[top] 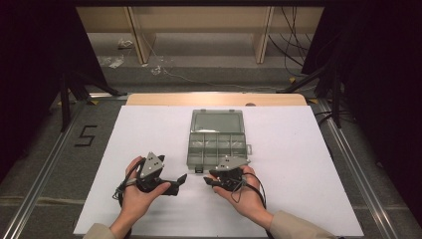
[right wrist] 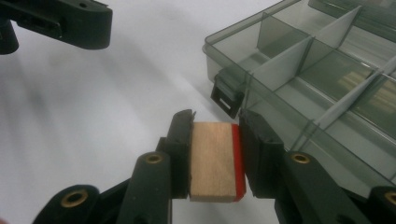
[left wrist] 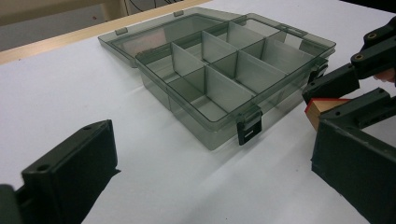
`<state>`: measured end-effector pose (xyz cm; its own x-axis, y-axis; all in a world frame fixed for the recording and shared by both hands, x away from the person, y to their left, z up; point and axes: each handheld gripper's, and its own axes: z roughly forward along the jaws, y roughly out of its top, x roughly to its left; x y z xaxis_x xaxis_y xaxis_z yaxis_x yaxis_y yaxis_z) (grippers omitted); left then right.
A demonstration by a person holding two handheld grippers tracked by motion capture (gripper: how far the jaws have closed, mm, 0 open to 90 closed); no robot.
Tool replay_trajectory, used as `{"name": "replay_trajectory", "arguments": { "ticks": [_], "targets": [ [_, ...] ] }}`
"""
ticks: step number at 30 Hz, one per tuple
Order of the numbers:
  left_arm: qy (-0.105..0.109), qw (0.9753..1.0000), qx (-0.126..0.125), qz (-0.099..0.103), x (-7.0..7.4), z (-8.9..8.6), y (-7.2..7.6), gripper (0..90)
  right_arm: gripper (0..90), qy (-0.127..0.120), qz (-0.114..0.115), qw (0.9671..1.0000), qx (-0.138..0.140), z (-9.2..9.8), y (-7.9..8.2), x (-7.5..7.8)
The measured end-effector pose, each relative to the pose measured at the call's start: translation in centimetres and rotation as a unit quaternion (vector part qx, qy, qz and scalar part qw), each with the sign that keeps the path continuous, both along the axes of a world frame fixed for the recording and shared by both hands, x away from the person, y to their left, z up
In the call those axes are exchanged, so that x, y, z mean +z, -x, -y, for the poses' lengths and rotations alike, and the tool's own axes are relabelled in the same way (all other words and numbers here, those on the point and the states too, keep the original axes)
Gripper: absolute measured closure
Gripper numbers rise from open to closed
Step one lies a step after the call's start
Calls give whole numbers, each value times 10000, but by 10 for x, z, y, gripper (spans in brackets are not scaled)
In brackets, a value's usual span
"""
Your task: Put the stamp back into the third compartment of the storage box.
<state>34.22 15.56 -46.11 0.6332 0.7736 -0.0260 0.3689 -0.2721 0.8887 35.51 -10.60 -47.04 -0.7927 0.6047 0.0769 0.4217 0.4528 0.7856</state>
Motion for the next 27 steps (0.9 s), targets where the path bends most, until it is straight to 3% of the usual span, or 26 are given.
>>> {"name": "replay_trajectory", "arguments": {
  "ticks": [27],
  "targets": [
    [-9, 10000, -6, -3, 0, 0, 0, 0, 672, -127, 101, 9998, -66, 15, -18, 12]
  ]
}}
